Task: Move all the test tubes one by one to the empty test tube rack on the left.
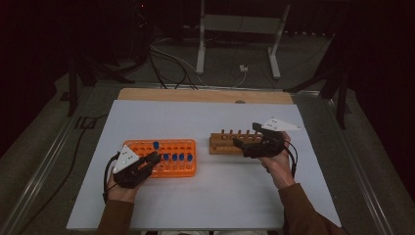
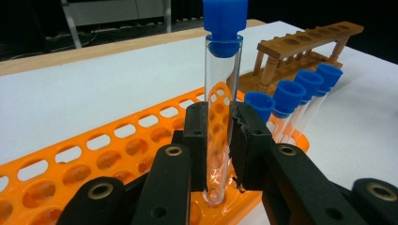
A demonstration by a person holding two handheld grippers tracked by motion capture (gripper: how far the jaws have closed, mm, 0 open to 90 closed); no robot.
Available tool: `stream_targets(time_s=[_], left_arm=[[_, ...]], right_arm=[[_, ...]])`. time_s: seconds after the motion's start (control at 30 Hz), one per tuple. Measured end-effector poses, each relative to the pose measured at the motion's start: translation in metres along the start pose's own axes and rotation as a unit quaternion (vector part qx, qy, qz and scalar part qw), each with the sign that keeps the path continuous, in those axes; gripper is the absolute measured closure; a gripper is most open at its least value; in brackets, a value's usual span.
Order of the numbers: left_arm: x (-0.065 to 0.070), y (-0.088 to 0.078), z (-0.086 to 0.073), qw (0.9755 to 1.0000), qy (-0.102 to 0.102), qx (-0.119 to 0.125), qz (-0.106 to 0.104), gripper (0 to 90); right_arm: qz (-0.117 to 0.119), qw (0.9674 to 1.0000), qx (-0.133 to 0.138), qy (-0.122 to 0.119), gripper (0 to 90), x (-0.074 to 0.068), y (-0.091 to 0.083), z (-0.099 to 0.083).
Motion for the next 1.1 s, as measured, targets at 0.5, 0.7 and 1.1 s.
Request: stream_targets(time_s=[0.5, 0.7, 1.1], left_arm=[[0.004, 0.002, -0.011, 0.9998, 0.009, -0.014, 0.009, 78.5], [0.006, 0.005, -0.016, 0.9994, 0.014, -0.031, 0.012, 78.5], [0.009, 0.011, -0.021, 0.9972, 0.031, -0.064, 0.022, 78.5]], right_arm=[[-0.002, 0.9999, 0.000, 0.013, 1.5, 0.006, -0.003, -0.011], [-0.001, 0.9999, 0.000, 0.016, 1.5, 0.007, -0.004, -0.014], [-0.002, 0.9998, 0.000, 0.022, 1.5, 0.014, -0.008, -0.021]])
Point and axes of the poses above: each handheld gripper's, and its own axes: y roughly forward along the jaws, z roughly out of its top, x roughly to its right, the point moved 3 cm from there along y, roughly forward along the jaws, and after that the axes turned 4 degrees about -x, right-handed, at the moved point
